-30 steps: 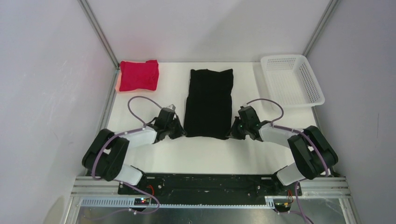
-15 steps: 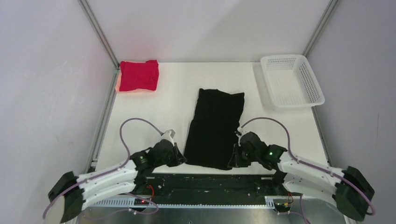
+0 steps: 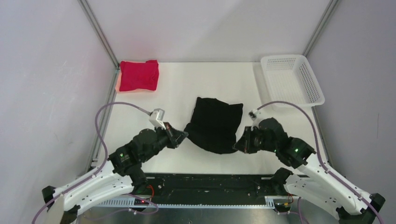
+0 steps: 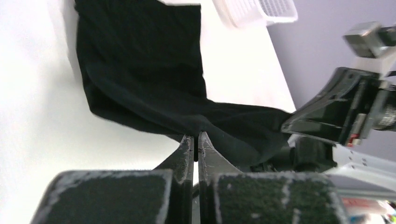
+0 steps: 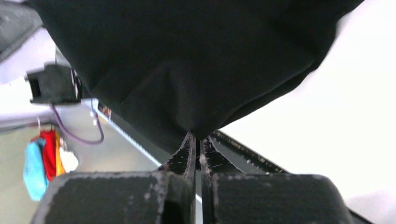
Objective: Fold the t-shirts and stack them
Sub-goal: Fold the long partially folded tshirt into a neat square
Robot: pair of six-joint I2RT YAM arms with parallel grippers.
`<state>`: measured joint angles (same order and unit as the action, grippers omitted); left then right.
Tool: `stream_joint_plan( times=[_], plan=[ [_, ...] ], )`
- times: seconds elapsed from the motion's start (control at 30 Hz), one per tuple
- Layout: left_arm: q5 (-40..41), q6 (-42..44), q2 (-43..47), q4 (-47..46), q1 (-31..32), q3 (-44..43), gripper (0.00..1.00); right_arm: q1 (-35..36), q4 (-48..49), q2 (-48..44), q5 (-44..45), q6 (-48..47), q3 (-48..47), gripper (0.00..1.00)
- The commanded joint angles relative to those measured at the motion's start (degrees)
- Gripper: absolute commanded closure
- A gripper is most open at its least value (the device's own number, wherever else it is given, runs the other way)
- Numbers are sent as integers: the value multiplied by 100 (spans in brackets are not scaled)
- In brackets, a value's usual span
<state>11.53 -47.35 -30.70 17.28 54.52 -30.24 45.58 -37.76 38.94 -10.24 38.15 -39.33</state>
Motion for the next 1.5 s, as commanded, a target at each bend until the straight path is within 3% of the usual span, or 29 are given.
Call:
stream_joint_plan(
  times=[0.0, 0.1, 0.2, 0.33, 0.73, 1.03, 1.23, 1.3, 1.33, 1.37, 1.4, 1.43, 1.47],
  plan=[
    [1100, 752, -901, -102, -51, -844, 100, -636, -427, 274, 487, -616, -876, 100],
    [1347, 927, -1773, -98, -353, -1500, 100, -1132, -2, 546, 364, -679, -954, 100],
    [982, 975, -2444, -119, -1070, -1852, 100, -1793, 467, 896, -4, -689, -983, 100],
    [850, 1130, -3087, -223, -1507, -2245, 100, -2457, 981, 1479, -484, -690, -1071, 100],
    [94, 1510, -5370, -435, -2333, -3687, 100, -3299, 1939, 2950, -635, -784, -1473, 100],
    [-404, 1619, -7166, -425, -2810, -4648, 100, -3686, 2724, 4800, -915, -761, -1978, 100],
    [-778, 1923, -8191, -417, -2908, -5418, 100, -3742, 3103, 5578, -406, -658, -2263, 100],
    [-991, 1934, -8405, -418, -2956, -5572, 91, -3769, 3095, 5839, -358, -644, -2454, 91],
    [-1079, 1950, -8491, -418, -2998, -5612, 69, -3781, 3084, 5997, -413, -669, -2517, 88],
    [-1165, 1967, -8507, -423, -3021, -5692, 57, -3783, 3062, 6061, -433, -691, -2654, 87],
    [-1253, 2013, -8515, -415, -3047, -5733, 34, -3793, 3024, 6165, -415, -725, -2735, 76],
    [-1282, 2038, -8497, -417, -3059, -5827, 20, -3793, 2891, 6212, -394, -763, -2891, 63],
    [-1396, 2101, -8431, -418, -3072, -5875, 5, -3794, 2815, 6204, -330, -817, -2964, 33]
  ],
)
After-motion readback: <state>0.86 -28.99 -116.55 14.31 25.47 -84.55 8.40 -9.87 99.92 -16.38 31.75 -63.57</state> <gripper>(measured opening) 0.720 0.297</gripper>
